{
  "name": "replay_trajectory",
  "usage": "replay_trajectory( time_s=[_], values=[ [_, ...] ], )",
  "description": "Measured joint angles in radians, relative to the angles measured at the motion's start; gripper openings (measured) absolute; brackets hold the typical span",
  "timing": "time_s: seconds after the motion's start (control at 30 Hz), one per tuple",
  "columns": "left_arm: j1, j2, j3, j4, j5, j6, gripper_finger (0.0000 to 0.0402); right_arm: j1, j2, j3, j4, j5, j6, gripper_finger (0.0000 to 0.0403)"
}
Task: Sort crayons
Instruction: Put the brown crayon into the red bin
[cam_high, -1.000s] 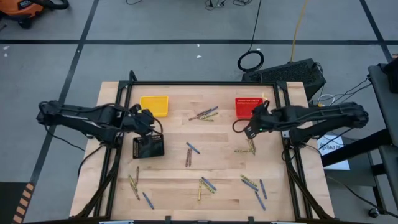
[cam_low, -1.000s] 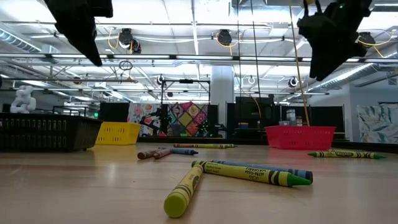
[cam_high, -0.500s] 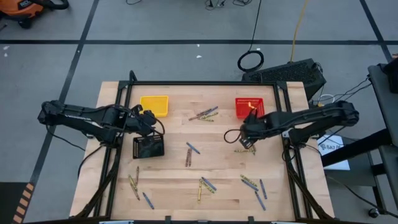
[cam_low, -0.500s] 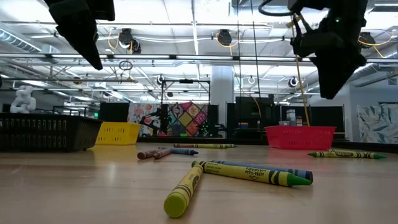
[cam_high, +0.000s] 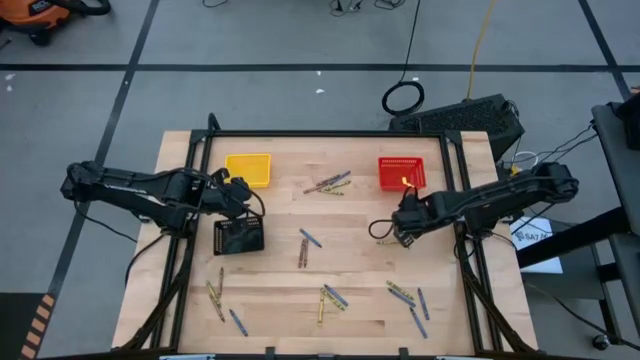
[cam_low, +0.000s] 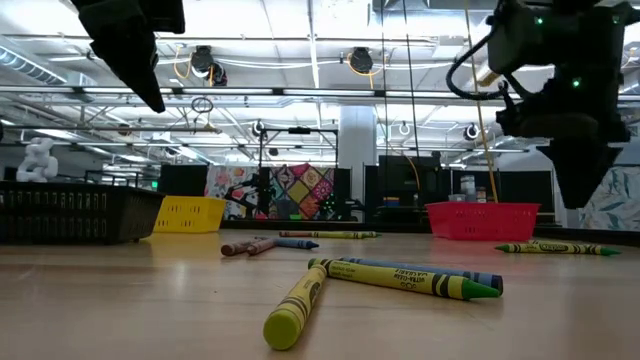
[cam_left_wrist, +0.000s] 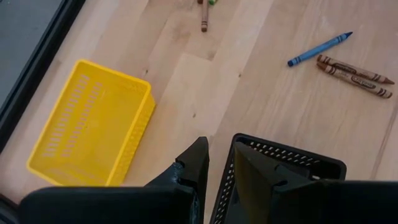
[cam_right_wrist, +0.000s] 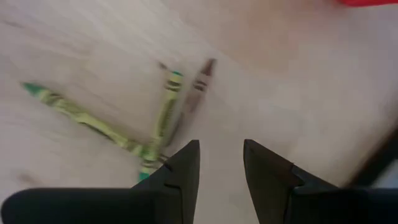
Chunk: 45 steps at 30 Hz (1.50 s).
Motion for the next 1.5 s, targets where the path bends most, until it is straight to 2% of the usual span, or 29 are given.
replay_trajectory(
  time_s=[0.5, 1.1, 1.5],
  values=[
    [0.000, 0.000, 0.000, 0.000, 0.000, -0.001, 0.0080, 0.000, 0.005, -0.112, 0.198, -0.005, 0.035, 0.0112],
    [0.000, 0.000, 0.000, 0.001, 0.000, -0.003, 0.0080, 0.000, 0.005, -0.118, 0.226, 0.024, 0.051, 0.0112],
    [0.000, 0.000, 0.000, 0.001, -0.001, -0.003, 0.0080, -0.002, 0.005, -0.120, 0.224, 0.125, 0.134, 0.0112]
  ],
)
